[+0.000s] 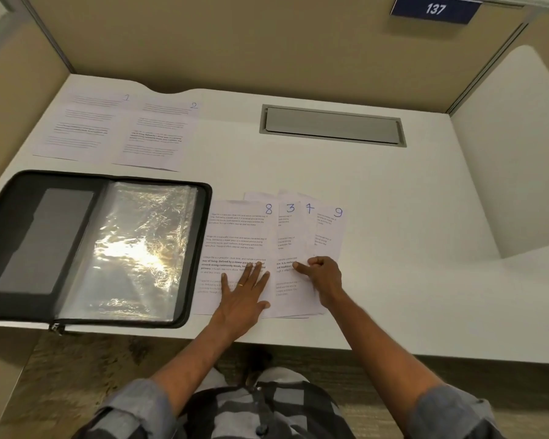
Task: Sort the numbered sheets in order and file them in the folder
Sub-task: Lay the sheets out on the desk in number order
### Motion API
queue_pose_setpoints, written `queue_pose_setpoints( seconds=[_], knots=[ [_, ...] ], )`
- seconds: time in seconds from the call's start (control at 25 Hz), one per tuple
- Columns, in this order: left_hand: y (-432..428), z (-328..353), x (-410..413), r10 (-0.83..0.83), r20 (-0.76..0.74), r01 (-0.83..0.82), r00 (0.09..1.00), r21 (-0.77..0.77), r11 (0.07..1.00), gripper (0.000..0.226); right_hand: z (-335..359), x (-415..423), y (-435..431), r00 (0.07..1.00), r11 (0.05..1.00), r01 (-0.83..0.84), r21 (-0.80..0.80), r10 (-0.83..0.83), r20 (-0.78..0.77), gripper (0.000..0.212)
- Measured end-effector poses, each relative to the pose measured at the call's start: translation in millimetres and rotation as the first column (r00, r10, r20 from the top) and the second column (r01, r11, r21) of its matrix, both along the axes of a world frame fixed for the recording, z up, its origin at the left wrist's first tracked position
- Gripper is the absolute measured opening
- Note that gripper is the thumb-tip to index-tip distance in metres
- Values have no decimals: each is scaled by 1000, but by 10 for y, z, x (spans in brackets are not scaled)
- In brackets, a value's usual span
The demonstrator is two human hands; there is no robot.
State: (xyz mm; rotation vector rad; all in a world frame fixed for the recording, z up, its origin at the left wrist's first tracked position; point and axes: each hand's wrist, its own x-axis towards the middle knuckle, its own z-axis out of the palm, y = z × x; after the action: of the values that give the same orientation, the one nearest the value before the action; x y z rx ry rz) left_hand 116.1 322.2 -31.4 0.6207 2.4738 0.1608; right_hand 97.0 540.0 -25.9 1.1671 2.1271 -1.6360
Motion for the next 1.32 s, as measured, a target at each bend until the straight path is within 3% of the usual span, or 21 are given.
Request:
queue_pose_setpoints(
  seconds=[0.08,0.24,0.44,0.6,0.88,1.0,1.04,1.12,1.2,1.24,1.32],
  knots=[
    [-1,0,1,11,13,-11,1000,4,1000,73,31,-8,-5,999,997,40,-69,-42,-28,46],
    [-11,-17,-6,33,4,-33,999,5,999,75,66,48,-11,996,997,32,68,-26,-85,37],
    [-129,-94,-20,21,-27,-20,999,44,999,76,81,106,125,990,968,-83,238,107,-89,15],
    [-141,-145,-7,-4,-41,7,999,93,996,90,187,222,402,992,948,-71,311,98,-74,15],
    [-9,-125,-18,-62,-16,63,998,75,995,79,463,409,1237,979,962,166,218,-135,-153,22],
    [79,-55,-27,84,42,-91,996,243,966,71,654,415,1469,947,963,240,121,-205,-245,25],
    [144,39,-45,201,124,-233,972,366,901,66,700,406,1509,940,965,249,80,-220,-261,26],
    [310,292,-153,397,414,-571,819,531,626,59,745,378,1522,935,971,238,11,-226,-272,28],
    [438,570,-365,370,710,-799,600,504,329,55,770,313,1408,937,975,215,-47,-220,-270,26],
    [465,665,-477,316,783,-843,537,480,242,52,771,273,1317,939,976,203,-74,-215,-267,25],
    [440,775,-657,293,776,-829,558,531,173,39,786,162,1093,942,978,166,-124,-194,-273,24]
  ],
)
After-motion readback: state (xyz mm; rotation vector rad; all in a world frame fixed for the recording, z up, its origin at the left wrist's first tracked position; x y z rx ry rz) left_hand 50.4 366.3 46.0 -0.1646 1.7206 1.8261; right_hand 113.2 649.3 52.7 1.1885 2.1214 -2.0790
